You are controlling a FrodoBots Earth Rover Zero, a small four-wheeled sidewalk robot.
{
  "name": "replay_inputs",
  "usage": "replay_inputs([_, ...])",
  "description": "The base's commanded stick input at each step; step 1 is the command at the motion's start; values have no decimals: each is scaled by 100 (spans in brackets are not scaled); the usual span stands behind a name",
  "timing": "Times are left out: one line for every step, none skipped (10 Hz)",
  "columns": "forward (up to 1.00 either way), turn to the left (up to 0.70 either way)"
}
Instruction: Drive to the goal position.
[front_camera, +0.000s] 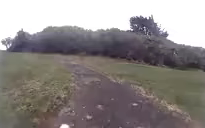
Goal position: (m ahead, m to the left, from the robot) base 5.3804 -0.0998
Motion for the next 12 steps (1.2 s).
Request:
replay_inputs([100,0])
replay_inputs([100,0])
replay_inputs([100,0])
replay_inputs([100,0])
replay_inputs([100,0])
replay_inputs([100,0])
replay_inputs([100,0])
replay_inputs([100,0])
replay_inputs([100,0])
replay_inputs([100,0])
replay_inputs([100,0])
replay_inputs([100,0])
